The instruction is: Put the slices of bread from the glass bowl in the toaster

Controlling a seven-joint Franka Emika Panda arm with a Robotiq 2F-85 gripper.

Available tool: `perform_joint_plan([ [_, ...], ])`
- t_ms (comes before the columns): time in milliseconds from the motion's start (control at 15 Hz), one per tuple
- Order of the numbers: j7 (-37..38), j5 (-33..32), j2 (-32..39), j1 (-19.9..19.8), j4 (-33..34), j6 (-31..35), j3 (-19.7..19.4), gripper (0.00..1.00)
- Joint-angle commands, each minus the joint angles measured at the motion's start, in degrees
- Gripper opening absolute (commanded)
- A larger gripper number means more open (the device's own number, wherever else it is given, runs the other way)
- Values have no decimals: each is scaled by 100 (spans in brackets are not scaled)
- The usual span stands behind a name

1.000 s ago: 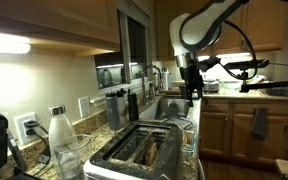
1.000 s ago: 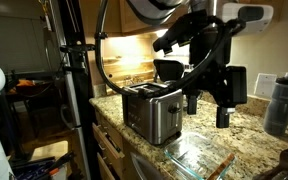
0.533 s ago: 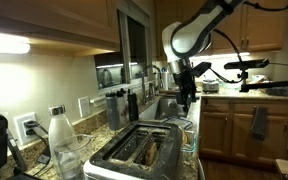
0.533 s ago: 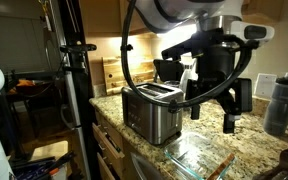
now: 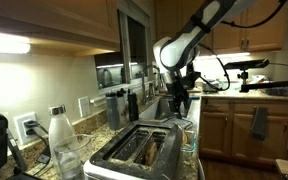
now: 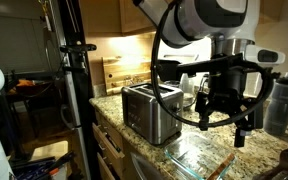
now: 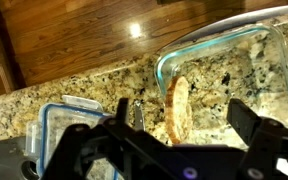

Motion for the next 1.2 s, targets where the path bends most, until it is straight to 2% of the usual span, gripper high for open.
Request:
perform_joint_plan([
  [0,-199,207,319,17,306,-110,-65,100],
  [467,-222,354,755,-16,658,-190,-65,100],
  [1133,-228,509,1128,-63,823,-181,-71,100],
])
